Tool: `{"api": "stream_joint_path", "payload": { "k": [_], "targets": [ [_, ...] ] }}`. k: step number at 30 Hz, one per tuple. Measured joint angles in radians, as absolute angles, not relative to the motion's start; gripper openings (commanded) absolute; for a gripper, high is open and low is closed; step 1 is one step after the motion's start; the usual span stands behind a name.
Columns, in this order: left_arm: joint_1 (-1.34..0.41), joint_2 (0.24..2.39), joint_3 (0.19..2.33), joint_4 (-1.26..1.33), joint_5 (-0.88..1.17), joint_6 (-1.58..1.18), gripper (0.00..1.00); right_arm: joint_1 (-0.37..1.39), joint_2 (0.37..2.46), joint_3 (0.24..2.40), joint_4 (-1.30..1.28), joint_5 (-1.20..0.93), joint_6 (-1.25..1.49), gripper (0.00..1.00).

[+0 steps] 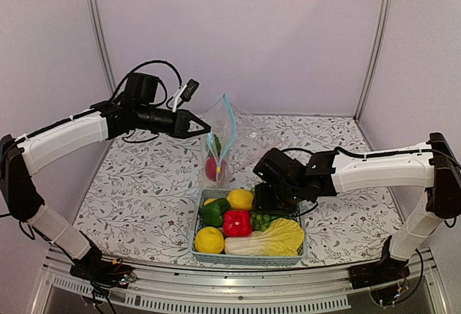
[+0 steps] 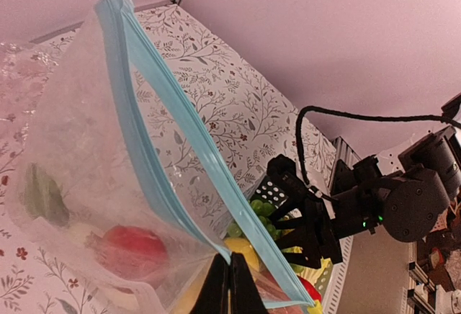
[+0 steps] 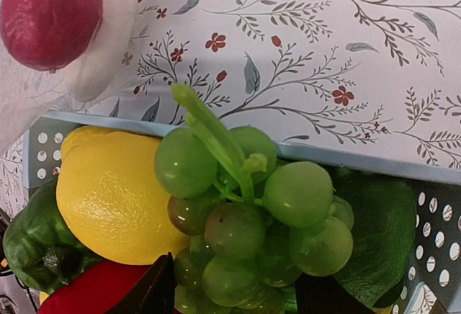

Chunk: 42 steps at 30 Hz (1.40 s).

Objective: Place the food in the zip-top bag and seal the zipper
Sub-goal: Pick up the fake fruit from the bin.

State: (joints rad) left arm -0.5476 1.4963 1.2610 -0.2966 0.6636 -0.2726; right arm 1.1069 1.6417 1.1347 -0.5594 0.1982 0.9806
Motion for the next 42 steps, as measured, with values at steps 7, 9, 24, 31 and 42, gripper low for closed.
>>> {"api": "stream_joint_path", "payload": {
  "k": [7, 9, 24, 31, 42],
  "targets": [
    [-0.548, 1.496, 1.261, -0.297, 0.663, -0.273, 0.0, 1.108, 1.641, 1.124, -0.571, 0.231, 1.019, 0.5],
    [-0.548, 1.496, 1.261, -0.297, 0.663, -0.273, 0.0, 1.108, 1.641, 1.118, -0.575, 0.237, 1.031, 0.5],
    [-0.548, 1.496, 1.261, -0.297, 0.663, -0.272, 0.0, 1.111, 1.68, 1.121, -0.567, 0.257, 1.044, 0.46],
    [-0.548, 1.496, 1.261, -0.297, 0.663, -0.269, 0.0, 1.112, 1.691, 1.121, -0.561, 0.266, 1.061, 0.28],
    [-0.548, 1.481, 1.261, -0.297, 0.663, -0.264, 0.0, 1.114, 1.642, 1.091, -0.545, 0.303, 1.05, 0.15]
  ]
}}
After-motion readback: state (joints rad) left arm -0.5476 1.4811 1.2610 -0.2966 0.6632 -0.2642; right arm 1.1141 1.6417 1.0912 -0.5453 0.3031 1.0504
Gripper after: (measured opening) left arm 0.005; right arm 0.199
